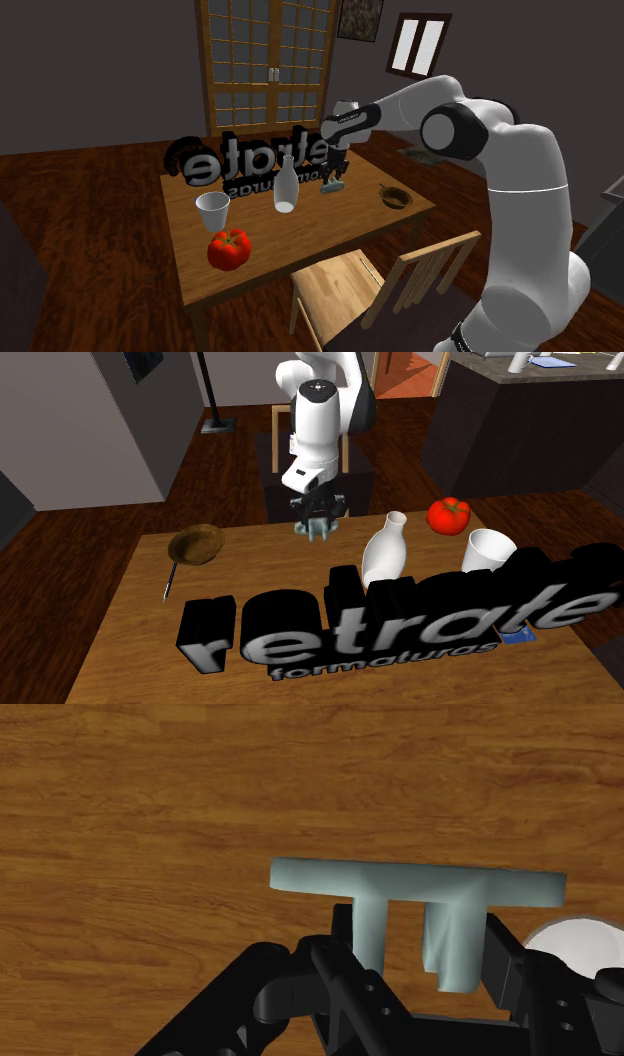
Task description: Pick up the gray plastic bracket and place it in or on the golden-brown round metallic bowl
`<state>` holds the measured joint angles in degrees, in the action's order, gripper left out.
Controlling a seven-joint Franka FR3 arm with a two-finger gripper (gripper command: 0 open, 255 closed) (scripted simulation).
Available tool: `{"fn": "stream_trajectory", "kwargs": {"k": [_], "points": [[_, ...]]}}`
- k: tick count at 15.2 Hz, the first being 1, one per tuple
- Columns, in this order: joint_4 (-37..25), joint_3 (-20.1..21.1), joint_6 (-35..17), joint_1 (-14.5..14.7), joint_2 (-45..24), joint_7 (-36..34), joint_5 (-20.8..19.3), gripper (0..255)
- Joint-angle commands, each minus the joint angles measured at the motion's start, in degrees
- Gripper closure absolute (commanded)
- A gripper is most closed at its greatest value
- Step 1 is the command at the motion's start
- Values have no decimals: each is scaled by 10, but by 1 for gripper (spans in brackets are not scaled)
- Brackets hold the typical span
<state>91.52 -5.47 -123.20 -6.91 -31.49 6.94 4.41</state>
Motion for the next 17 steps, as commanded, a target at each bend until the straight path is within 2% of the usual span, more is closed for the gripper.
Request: {"fn": "stream_trajectory", "kwargs": {"k": [1,9,17], "points": [[8,-4,0,-16,7,21,2,255],[14,-24,5,-87,15,116,13,255],[-29,-42,28,-162,-7,209,26,255]]}}
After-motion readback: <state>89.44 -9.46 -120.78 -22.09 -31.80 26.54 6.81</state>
